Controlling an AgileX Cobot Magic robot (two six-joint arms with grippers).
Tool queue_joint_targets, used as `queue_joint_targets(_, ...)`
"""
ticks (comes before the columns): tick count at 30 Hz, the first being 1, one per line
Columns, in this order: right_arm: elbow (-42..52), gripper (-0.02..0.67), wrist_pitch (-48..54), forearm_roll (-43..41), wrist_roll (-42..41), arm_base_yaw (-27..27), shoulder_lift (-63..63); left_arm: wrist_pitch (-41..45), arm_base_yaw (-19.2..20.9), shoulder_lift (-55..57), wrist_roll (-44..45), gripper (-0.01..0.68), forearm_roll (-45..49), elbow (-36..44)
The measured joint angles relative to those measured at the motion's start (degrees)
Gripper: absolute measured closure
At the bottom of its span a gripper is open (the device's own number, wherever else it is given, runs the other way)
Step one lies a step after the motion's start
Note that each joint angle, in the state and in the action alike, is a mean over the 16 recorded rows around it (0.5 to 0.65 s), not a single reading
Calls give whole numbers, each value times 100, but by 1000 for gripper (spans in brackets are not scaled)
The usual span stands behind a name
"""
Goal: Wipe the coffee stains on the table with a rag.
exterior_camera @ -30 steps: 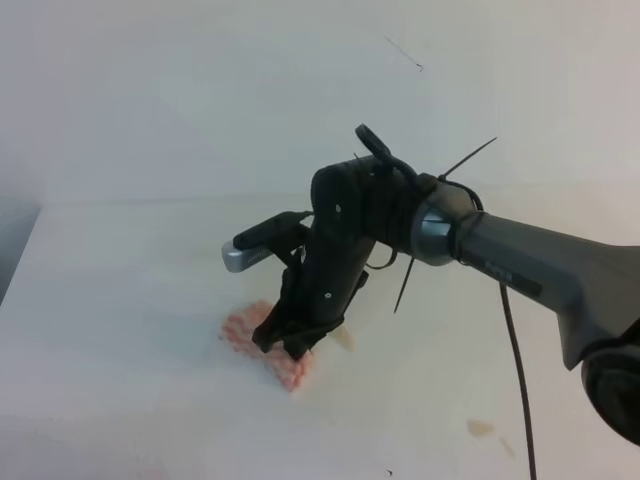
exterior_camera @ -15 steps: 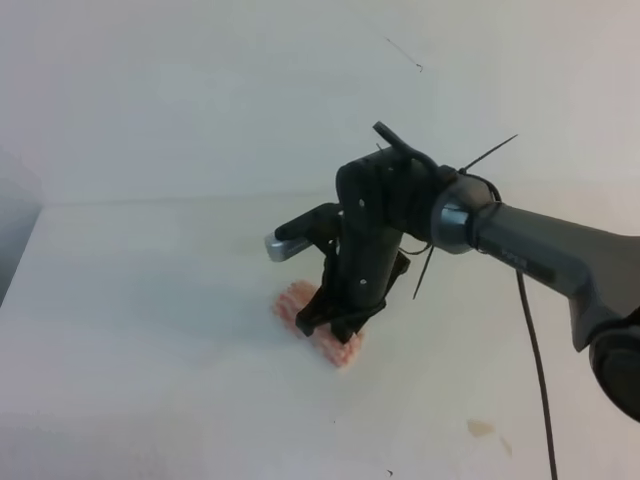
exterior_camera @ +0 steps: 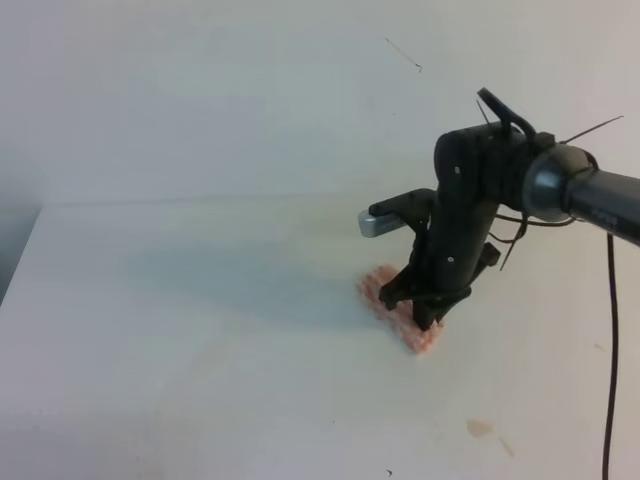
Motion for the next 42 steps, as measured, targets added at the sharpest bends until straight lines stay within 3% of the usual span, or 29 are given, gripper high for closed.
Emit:
queue_joint_targets(10, 2151, 617, -1307, 112, -57, -226, -1387, -12, 0, 0, 0, 674, 0, 0)
queue_joint_targets(16, 2974, 617, -1823, 178, -83, -248, -2095, -18, 0, 0, 1, 674, 0, -16)
queue_joint_targets(24, 3269, 570, -2041, 205, -86, -248, -2575, 12, 0, 0, 0, 674, 0, -16)
queue_joint_targets(36, 3262, 357, -1774, 210, -122, -248, -3142, 24, 0, 0, -1, 674, 0, 0)
queue_joint_targets(42, 3254, 375, -1394, 210, -295, -248, -3755, 30, 0, 0, -1, 674, 0, 0)
